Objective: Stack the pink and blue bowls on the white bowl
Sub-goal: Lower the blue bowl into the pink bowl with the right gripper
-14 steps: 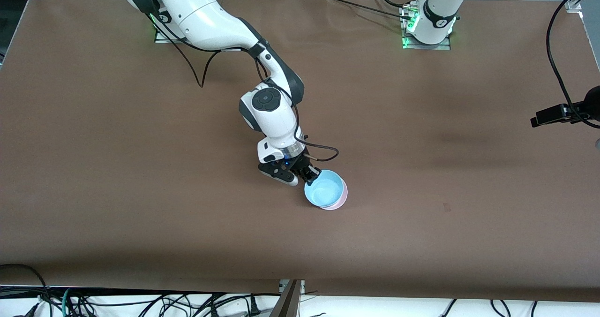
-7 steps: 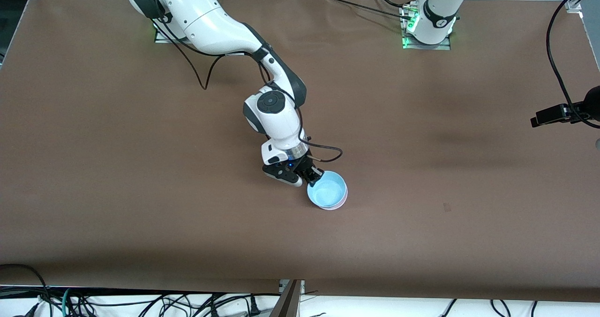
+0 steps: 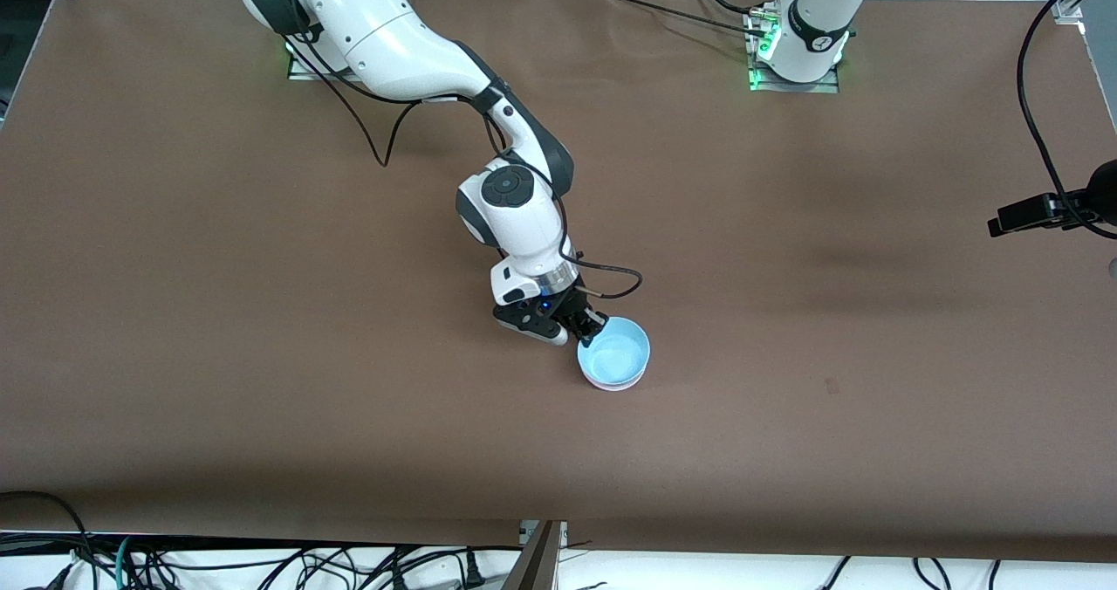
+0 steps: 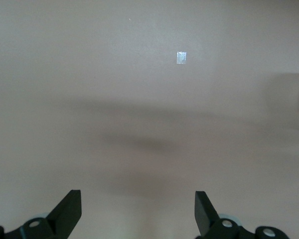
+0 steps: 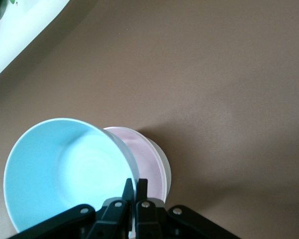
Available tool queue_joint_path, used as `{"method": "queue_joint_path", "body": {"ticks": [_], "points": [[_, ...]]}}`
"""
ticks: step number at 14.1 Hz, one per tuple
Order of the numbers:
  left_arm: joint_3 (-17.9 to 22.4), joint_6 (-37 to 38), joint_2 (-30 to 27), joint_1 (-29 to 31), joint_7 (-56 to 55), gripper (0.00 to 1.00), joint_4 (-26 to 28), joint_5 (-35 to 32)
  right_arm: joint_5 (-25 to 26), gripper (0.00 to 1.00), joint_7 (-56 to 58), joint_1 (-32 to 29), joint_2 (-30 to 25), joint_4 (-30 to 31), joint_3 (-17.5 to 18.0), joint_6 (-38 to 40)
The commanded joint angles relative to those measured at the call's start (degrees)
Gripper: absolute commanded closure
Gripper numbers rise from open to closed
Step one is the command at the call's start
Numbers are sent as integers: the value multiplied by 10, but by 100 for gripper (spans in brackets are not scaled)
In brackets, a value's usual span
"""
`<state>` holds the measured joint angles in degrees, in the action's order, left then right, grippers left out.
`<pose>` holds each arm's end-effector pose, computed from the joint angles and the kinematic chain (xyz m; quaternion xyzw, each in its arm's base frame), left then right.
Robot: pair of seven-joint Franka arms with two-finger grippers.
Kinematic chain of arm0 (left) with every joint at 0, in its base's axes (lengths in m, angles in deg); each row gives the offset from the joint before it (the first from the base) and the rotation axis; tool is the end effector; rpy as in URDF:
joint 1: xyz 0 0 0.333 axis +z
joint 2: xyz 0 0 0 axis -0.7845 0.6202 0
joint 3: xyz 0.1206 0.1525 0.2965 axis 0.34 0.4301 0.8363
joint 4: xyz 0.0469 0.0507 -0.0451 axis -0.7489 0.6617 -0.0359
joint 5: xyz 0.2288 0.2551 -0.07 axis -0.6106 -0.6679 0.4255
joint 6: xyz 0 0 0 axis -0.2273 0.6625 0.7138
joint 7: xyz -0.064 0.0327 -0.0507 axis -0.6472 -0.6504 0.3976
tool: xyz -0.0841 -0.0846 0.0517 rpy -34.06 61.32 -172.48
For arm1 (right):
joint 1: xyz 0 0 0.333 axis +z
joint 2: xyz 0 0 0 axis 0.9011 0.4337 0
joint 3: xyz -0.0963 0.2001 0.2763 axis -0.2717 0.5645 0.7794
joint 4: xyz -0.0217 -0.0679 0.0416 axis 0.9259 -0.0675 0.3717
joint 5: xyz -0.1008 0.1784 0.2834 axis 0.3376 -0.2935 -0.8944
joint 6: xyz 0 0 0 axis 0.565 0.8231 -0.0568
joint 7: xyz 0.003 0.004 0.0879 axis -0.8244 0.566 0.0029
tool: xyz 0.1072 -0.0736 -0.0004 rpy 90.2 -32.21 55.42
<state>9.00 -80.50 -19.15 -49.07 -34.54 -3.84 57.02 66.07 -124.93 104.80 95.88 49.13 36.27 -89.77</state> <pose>0.5721 0.0650 0.5842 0.9944 0.0712 -0.0765 0.0171 0.6176 0.5273 0.2677 -0.9380 0.2333 -0.1582 0.2016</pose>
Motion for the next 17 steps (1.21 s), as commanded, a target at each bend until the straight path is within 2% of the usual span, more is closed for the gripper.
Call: {"method": "queue_joint_path", "body": {"ticks": [1, 8, 9, 11, 13, 17], "points": [[-1, -1, -1, 1, 12, 0, -2, -10, 12, 100, -14, 4, 32, -28, -7, -26], [-1, -1, -1, 1, 12, 0, -2, -10, 13, 100, -10, 5, 37, -29, -10, -34], [-1, -1, -1, 2, 12, 0, -2, -10, 13, 79, -10, 5, 37, -29, -10, -33], [-1, -1, -1, 2, 12, 0, -2, -10, 13, 51, -10, 5, 37, -29, -10, -33], [-1, -1, -1, 2, 12, 0, -2, -10, 12, 44, -10, 4, 36, -29, -10, -33], [-1, -1, -1, 2, 12, 0, -2, -10, 12, 43, -4, 0, 30, -32, -15, -26]]}}
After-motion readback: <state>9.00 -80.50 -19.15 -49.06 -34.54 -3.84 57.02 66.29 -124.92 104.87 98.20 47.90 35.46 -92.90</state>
